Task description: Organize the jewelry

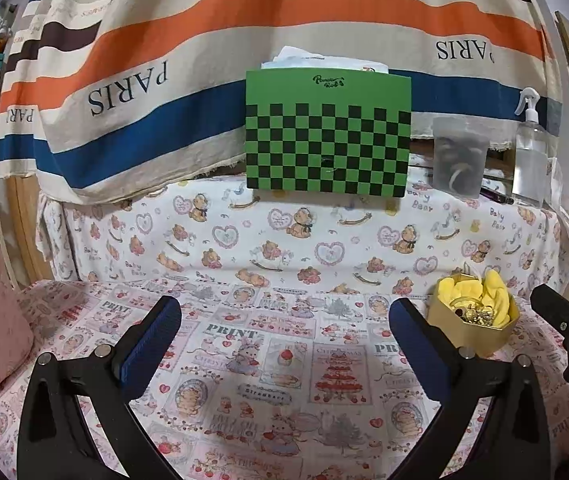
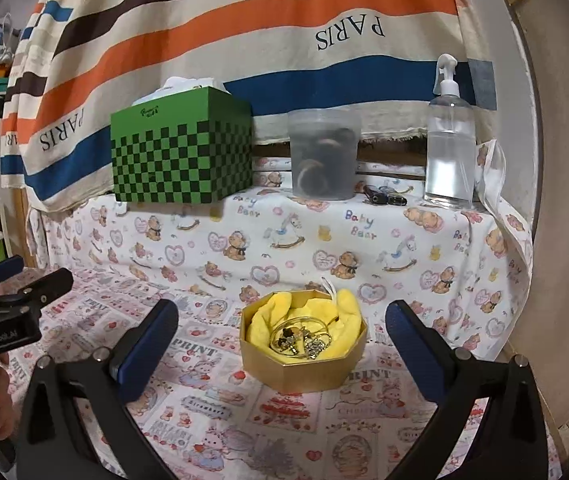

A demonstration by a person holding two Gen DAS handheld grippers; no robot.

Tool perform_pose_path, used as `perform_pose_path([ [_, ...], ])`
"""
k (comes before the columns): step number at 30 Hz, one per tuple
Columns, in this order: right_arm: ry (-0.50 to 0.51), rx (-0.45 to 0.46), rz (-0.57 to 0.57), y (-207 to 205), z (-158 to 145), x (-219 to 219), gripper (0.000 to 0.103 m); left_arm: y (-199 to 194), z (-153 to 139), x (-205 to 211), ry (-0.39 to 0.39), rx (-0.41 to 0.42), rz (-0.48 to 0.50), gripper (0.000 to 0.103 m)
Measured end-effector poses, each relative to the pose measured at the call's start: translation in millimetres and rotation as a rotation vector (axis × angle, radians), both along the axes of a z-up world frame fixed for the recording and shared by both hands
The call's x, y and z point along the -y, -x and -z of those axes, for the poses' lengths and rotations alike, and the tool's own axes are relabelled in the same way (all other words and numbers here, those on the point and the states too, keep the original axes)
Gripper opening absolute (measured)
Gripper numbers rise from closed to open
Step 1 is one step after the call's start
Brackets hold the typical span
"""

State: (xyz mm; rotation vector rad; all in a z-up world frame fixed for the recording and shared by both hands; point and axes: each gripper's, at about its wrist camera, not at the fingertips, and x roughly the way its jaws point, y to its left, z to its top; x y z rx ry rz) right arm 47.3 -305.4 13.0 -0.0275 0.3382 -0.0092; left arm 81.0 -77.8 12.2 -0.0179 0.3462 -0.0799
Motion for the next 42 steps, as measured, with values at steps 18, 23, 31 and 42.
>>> perform_pose_path([
  [18, -0.009, -0.004, -0.001, -1.2, 0.8, 2.3, 0.103, 2.4, -1.7, -1.2, -0.004, 0.012, -0.012, 0.103],
  [23, -0.011, -0.005, 0.0, -1.2, 0.7, 2.2, 0.103, 2.2, -1.6, -0.8, -0.008, 0.012, -0.005, 0.103],
  [31, -0.01, -0.006, -0.001, -0.5, 0.7, 1.6, 0.103, 5.5, -2.7, 1.3, -0.017, 0.023, -0.006, 0.103],
  [42, -0.01, -0.007, 0.0, -1.2, 0.6, 1.5, 0.103, 6.5, -2.8, 0.1, -0.015, 0.021, -0.016, 0.103],
])
